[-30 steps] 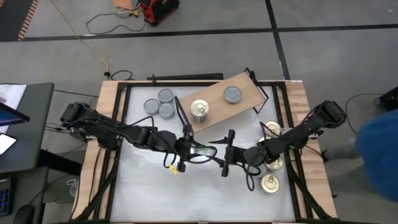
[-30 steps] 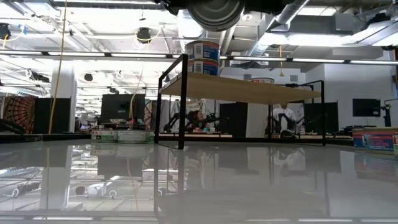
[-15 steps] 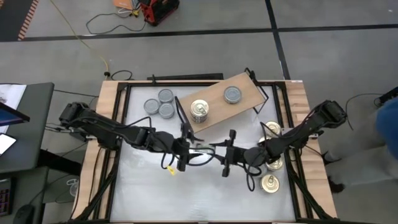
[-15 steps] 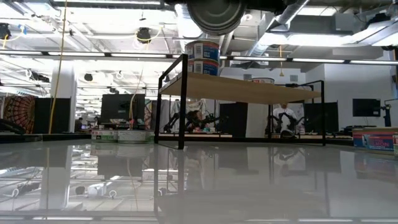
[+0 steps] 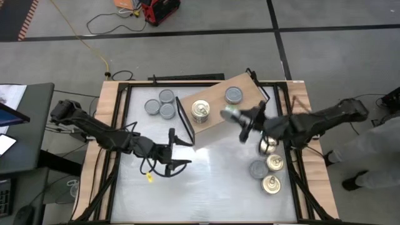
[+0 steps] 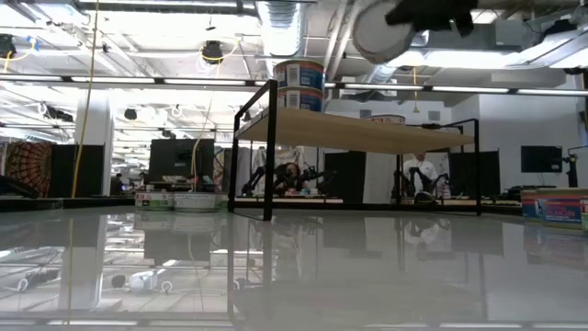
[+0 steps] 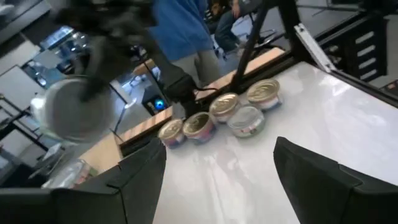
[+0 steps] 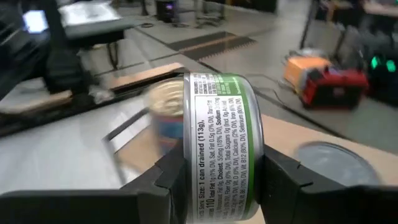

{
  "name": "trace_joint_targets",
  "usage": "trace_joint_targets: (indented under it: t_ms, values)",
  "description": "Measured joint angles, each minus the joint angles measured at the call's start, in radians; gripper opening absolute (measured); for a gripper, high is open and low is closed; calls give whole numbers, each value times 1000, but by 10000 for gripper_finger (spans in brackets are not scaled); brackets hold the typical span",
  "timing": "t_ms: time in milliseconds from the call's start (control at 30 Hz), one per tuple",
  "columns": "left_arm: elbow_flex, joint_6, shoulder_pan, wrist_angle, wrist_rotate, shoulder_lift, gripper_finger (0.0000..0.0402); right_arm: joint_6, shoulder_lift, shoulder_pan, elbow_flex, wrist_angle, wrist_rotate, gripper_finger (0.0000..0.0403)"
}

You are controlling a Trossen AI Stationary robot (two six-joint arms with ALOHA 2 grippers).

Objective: Stack canned seafood by type on shelf
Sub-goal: Stack the green tuna can on top of the green tuna can

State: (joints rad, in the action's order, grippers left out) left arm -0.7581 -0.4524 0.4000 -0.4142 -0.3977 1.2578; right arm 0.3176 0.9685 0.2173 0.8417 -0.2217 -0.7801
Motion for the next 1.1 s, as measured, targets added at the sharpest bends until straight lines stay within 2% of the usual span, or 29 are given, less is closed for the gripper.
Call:
trace_joint_targets:
  t_ms: [100,200,367,533,633,733,933,1100]
  values:
    - [40,22,7,-30,5,-17,279,52,-61,-135,0,-53,142,179]
    - [56,39,14,-29,53,-23,279,80,-80,-283,0,-82,306,176]
    - [96,41,22,-43,191,-15,278,105,-62,-521,0,-98,552,167]
    - [152,49,29,-134,270,5,278,123,-10,-695,0,-82,775,186]
    - [194,70,30,-207,291,5,278,128,30,-771,0,-68,862,188]
    - [225,89,29,-242,267,3,278,135,62,-820,0,-33,950,177]
    - [237,101,29,-255,253,2,278,154,101,-882,1,11,997,164]
    - [237,84,29,-257,251,2,278,180,105,-915,2,7,1044,194]
